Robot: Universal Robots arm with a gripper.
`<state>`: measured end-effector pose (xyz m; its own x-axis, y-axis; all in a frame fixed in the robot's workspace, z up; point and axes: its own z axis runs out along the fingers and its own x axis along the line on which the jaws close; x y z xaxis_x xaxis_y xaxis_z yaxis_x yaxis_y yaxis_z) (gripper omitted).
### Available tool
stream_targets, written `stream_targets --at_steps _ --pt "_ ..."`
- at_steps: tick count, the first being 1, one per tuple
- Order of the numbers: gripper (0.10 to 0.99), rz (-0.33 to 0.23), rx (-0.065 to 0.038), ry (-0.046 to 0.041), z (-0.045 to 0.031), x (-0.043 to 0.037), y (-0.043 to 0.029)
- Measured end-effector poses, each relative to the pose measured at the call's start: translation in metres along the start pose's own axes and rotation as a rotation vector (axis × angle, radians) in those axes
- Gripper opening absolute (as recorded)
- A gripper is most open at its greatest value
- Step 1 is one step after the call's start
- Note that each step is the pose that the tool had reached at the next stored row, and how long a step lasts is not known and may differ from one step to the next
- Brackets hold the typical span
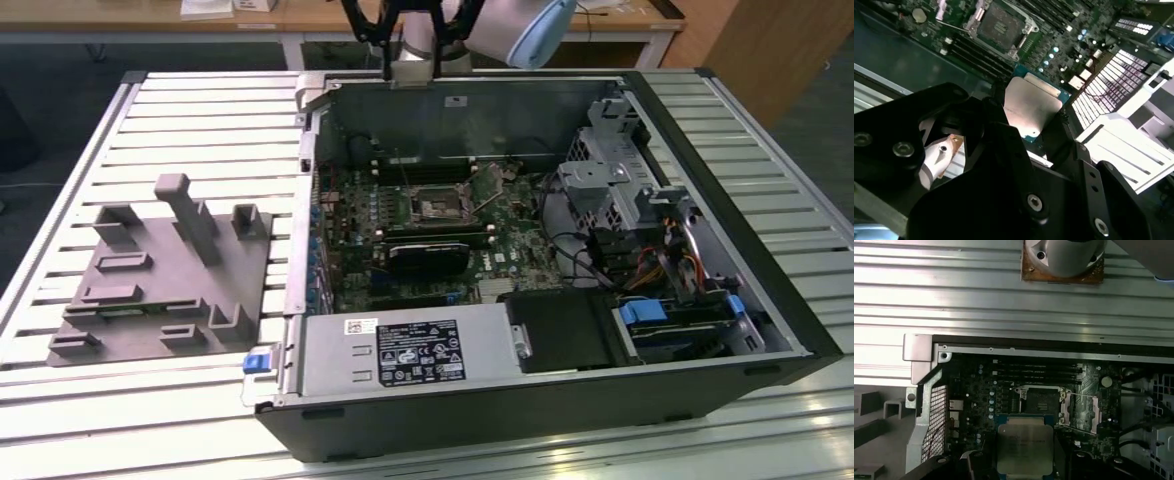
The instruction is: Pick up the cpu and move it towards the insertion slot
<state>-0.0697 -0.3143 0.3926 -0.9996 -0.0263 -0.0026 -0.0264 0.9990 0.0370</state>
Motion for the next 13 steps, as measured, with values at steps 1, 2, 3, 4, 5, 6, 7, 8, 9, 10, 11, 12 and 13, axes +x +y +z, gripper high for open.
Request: stream_targets --at_steps 1,2,3,4,5,6,7,8,9,10,11,12,13 --pt "0.541 0.000 0.000 0.0000 0.0003 -0.0045 -0.0001" --pt "0.541 0.000 0.000 0.0000 0.0006 -0.0090 -0.0003" --pt "0.541 0.000 0.000 -0.0001 0.0009 -0.0134 -0.0004" --pt "0.541 0.000 0.000 -0.0001 0.0012 -0.0174 -0.0005" --pt "0.541 0.000 0.000 -0.0002 0.0015 -0.0212 -0.0006" --pt "0.541 0.000 0.000 -0.0006 0.0017 -0.0242 -0.0007" --pt "0.541 0.000 0.000 -0.0013 0.0019 -0.0269 -0.0008" --pt "0.541 0.000 0.000 -0.0023 0.0021 -0.0296 -0.0008" --pt "0.541 0.000 0.000 -0.0034 0.0023 -0.0322 -0.0009" --pt "0.541 0.000 0.000 -0.0044 0.0025 -0.0349 -0.0010" --pt "0.541 0.000 0.000 -0.0053 0.0026 -0.0376 -0.0011" --pt "0.541 0.000 0.000 -0.0062 0.0028 -0.0401 -0.0012" --pt "0.541 0.000 0.000 -0.0072 0.0029 -0.0421 -0.0013"
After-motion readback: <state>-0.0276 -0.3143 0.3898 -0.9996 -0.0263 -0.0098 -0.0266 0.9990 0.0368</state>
